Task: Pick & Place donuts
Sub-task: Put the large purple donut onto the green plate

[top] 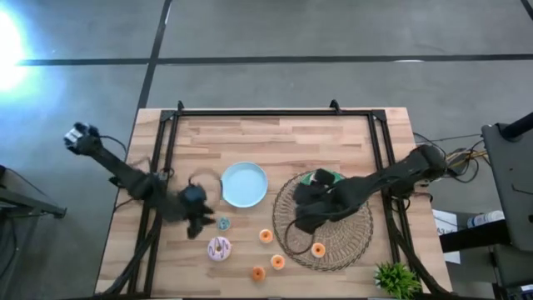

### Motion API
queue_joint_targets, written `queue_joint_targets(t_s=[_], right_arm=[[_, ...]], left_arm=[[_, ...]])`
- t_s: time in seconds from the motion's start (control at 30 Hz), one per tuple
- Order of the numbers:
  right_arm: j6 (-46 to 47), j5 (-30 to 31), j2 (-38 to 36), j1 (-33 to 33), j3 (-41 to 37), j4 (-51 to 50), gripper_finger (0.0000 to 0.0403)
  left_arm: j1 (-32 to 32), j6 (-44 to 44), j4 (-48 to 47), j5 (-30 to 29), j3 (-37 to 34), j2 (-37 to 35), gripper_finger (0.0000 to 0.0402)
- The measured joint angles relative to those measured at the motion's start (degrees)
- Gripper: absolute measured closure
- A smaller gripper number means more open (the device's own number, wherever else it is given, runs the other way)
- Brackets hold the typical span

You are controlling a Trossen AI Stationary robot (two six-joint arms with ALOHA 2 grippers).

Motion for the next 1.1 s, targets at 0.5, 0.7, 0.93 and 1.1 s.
queue_joint_targets(t_s=[0.5,0.7,0.93,1.1], right_arm=[[-4.02,0.69,-7.37,0.58,-10.79,6.08,0.0214],[-3.98,0.67,-7.41,0.58,-13.71,7.26,0.0214],[-4.00,1.09,-7.41,0.58,-14.19,7.31,0.0213],[-4.06,2.43,-7.41,0.58,-14.21,7.31,0.0213]], left_arm=[[-14.84,1.10,-3.94,4.00,11.95,31.22,0.0257],[-14.73,7.19,-4.03,4.08,17.62,38.79,0.0257],[-13.90,15.59,-10.17,2.29,24.54,44.39,0.0257],[-12.99,14.76,-10.92,1.90,24.63,45.37,0.0247]])
